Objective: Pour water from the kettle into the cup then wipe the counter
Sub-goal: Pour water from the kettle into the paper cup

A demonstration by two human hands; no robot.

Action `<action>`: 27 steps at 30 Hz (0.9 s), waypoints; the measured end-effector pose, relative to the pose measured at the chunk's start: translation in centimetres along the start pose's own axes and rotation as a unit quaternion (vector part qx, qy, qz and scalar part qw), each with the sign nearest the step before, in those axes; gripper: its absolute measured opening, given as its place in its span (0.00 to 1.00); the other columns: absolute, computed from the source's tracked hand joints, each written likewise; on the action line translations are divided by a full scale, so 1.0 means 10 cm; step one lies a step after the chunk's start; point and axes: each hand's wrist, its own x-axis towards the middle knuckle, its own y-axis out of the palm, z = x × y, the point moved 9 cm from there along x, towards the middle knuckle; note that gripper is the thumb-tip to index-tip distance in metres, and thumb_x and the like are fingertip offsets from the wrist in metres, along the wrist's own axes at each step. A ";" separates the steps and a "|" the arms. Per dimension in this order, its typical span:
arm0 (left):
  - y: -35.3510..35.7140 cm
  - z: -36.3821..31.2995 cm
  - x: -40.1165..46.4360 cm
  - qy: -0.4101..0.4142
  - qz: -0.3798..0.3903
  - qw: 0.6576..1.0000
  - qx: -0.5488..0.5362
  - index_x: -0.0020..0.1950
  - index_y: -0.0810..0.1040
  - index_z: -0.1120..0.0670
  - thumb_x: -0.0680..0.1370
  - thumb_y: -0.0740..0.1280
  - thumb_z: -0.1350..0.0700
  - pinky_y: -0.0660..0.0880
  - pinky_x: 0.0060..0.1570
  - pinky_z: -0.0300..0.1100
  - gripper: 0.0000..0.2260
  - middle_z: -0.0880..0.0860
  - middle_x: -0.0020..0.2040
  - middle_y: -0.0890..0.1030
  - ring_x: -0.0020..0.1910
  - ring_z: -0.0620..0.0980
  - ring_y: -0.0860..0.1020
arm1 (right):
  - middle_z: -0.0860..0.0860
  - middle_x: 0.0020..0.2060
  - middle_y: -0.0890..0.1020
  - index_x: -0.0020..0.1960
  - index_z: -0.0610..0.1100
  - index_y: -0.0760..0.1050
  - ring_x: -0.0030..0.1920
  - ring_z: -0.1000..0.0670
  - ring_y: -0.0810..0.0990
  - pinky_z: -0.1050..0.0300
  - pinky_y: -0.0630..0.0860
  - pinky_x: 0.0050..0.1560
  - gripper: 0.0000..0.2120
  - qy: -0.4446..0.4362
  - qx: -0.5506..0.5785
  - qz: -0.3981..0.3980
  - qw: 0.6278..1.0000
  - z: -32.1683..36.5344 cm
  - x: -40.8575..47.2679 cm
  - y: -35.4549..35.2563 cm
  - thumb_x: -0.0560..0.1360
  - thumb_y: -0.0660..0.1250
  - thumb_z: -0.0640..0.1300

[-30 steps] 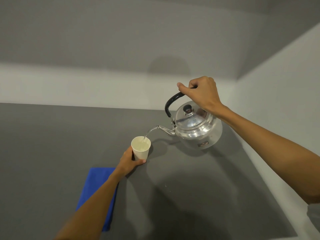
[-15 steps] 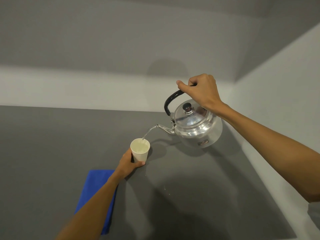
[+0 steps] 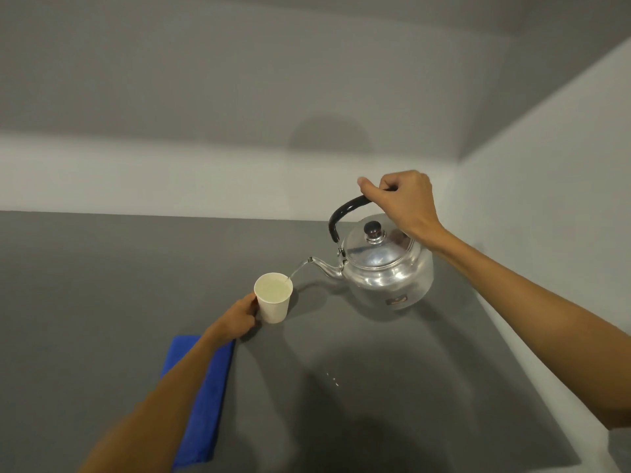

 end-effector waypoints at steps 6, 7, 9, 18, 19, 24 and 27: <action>-0.92 -0.54 0.00 0.027 -0.241 0.969 -0.039 0.65 0.72 0.62 0.79 0.57 0.67 0.70 0.53 0.41 0.15 0.62 0.62 0.77 0.60 0.56 0.75 | 0.55 0.17 0.58 0.21 0.45 0.58 0.23 0.54 0.56 0.67 0.60 0.27 0.29 0.133 0.070 -0.001 0.989 -0.56 -0.43 0.00 0.73 0.70 0.49; -0.97 -0.76 0.00 0.060 -0.256 0.964 -0.035 0.63 0.74 0.61 0.80 0.59 0.62 0.69 0.53 0.41 0.13 0.61 0.60 0.78 0.58 0.54 0.76 | 0.56 0.17 0.56 0.22 0.47 0.56 0.22 0.55 0.55 0.68 0.58 0.25 0.29 0.154 0.081 -0.006 0.985 -0.65 -0.50 0.01 0.73 0.70 0.49; -0.89 -1.27 0.01 0.134 -0.237 0.962 -0.031 0.60 0.76 0.58 0.80 0.60 0.57 0.69 0.50 0.37 0.11 0.57 0.57 0.80 0.54 0.51 0.76 | 0.56 0.17 0.55 0.22 0.48 0.54 0.22 0.55 0.54 0.66 0.55 0.23 0.29 0.195 0.096 -0.023 0.976 -0.82 -0.62 0.02 0.72 0.70 0.49; 0.47 -2.43 0.22 0.240 0.010 0.969 0.056 0.57 0.77 0.52 0.79 0.55 0.40 0.68 0.44 0.31 0.20 0.48 0.50 0.80 0.48 0.40 0.77 | 0.54 0.21 0.56 0.22 0.49 0.56 0.25 0.54 0.54 0.58 0.55 0.28 0.28 0.267 0.131 -0.075 0.952 -1.14 -0.69 0.14 0.73 0.68 0.49; 0.59 -2.48 0.34 0.237 0.018 0.970 0.053 0.55 0.77 0.52 0.79 0.55 0.40 0.69 0.43 0.33 0.20 0.48 0.48 0.81 0.46 0.39 0.77 | 0.54 0.21 0.57 0.22 0.49 0.56 0.25 0.54 0.54 0.57 0.55 0.28 0.28 0.277 0.140 -0.088 0.947 -1.25 -0.64 0.13 0.74 0.68 0.48; 0.75 -2.43 0.63 0.228 -0.007 0.973 0.044 0.40 0.78 0.53 0.79 0.56 0.41 0.67 0.31 0.28 0.20 0.45 0.29 0.75 0.26 0.36 0.72 | 0.51 0.20 0.58 0.22 0.47 0.58 0.25 0.52 0.56 0.57 0.58 0.30 0.27 0.294 0.150 -0.109 0.938 -1.41 -0.58 0.26 0.74 0.67 0.45; 0.69 -2.40 0.64 0.232 -0.026 0.972 0.016 0.33 0.74 0.50 0.79 0.58 0.42 0.64 0.25 0.27 0.19 0.45 0.26 0.67 0.22 0.39 0.65 | 0.52 0.20 0.59 0.21 0.47 0.58 0.25 0.51 0.57 0.57 0.59 0.30 0.27 0.308 0.143 -0.116 0.933 -1.39 -0.59 0.33 0.74 0.67 0.46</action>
